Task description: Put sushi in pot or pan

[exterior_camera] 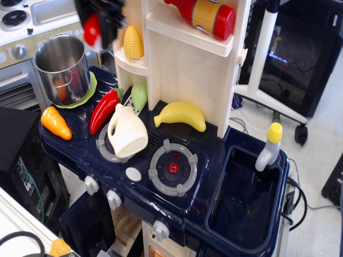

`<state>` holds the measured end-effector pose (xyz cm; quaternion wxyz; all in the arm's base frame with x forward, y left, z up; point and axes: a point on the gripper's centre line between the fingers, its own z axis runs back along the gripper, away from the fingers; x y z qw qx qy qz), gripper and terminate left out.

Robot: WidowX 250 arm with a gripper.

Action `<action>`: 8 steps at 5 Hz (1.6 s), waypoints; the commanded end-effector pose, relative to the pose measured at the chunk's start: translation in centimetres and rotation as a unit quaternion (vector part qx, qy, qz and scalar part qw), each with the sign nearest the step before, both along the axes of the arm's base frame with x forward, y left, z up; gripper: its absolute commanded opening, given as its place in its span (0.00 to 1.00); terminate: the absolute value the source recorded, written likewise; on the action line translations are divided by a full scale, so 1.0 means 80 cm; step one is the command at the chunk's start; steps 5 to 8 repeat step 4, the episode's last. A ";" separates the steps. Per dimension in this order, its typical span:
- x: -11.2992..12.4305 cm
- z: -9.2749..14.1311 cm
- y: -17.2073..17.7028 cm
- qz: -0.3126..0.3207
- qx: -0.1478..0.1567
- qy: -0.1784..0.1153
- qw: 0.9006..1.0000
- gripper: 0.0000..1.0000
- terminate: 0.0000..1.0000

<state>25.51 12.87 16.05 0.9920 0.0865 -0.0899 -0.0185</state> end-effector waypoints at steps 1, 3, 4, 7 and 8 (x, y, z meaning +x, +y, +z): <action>-0.009 0.005 0.047 0.000 0.004 -0.015 1.000 0.00 0.00; -0.001 0.005 0.094 -0.031 0.020 -0.011 0.999 0.00 0.00; 0.003 0.001 0.108 -0.042 0.021 -0.029 0.998 0.00 1.00; 0.003 0.001 0.108 -0.042 0.021 -0.029 0.998 0.00 1.00; 0.003 0.001 0.108 -0.042 0.021 -0.029 0.998 0.00 1.00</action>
